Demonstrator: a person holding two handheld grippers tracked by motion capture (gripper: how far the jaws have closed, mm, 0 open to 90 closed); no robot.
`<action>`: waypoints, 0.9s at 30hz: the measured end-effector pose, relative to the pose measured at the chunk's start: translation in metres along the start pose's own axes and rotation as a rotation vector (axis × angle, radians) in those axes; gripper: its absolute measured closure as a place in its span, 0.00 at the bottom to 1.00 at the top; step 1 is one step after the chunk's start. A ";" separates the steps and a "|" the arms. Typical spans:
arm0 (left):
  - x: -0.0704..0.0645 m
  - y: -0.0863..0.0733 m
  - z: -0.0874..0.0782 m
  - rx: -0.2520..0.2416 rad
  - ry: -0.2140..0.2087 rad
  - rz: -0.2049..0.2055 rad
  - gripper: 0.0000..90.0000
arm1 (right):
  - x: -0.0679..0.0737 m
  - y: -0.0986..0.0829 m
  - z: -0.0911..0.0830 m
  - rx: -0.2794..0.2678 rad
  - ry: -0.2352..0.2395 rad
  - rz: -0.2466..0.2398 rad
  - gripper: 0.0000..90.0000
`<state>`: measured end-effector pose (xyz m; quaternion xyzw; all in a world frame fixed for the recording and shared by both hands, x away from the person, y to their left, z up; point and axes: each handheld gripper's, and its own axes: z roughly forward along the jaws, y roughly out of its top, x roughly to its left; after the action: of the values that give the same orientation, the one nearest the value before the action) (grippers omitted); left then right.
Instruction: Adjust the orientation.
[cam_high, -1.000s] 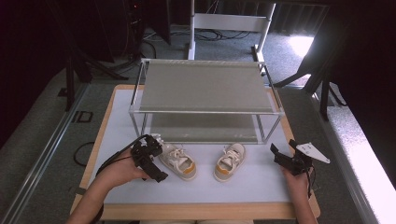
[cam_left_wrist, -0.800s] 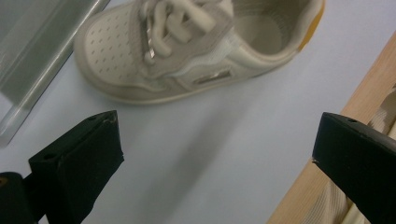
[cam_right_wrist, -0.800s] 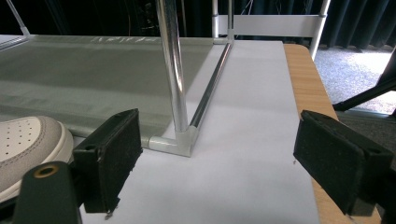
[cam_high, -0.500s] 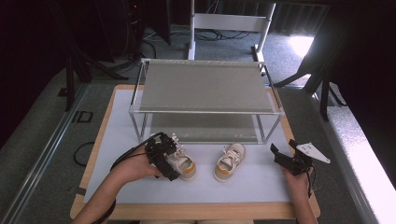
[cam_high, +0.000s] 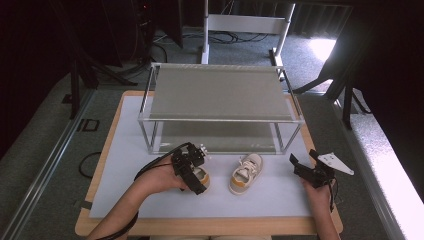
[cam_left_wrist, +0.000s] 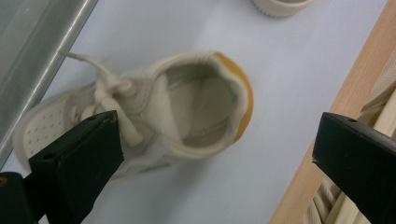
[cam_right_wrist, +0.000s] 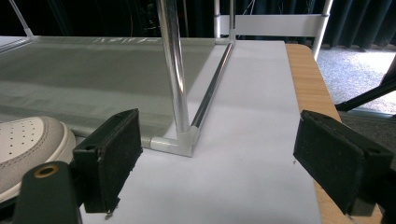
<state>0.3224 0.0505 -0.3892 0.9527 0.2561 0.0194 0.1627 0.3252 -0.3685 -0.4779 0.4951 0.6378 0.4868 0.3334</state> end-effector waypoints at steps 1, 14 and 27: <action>-0.002 0.002 0.002 0.003 -0.002 0.000 0.01 | 0.000 0.000 0.000 0.000 0.001 0.003 0.16; -0.011 0.007 0.004 0.003 0.035 0.026 0.01 | 0.000 0.000 0.000 0.001 0.000 0.003 0.17; -0.021 0.011 0.008 -0.002 -0.010 0.056 0.08 | 0.000 0.000 0.000 0.000 0.000 0.000 0.17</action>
<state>0.3101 0.0290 -0.3924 0.9594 0.2284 0.0194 0.1642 0.3253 -0.3685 -0.4779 0.4949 0.6380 0.4867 0.3333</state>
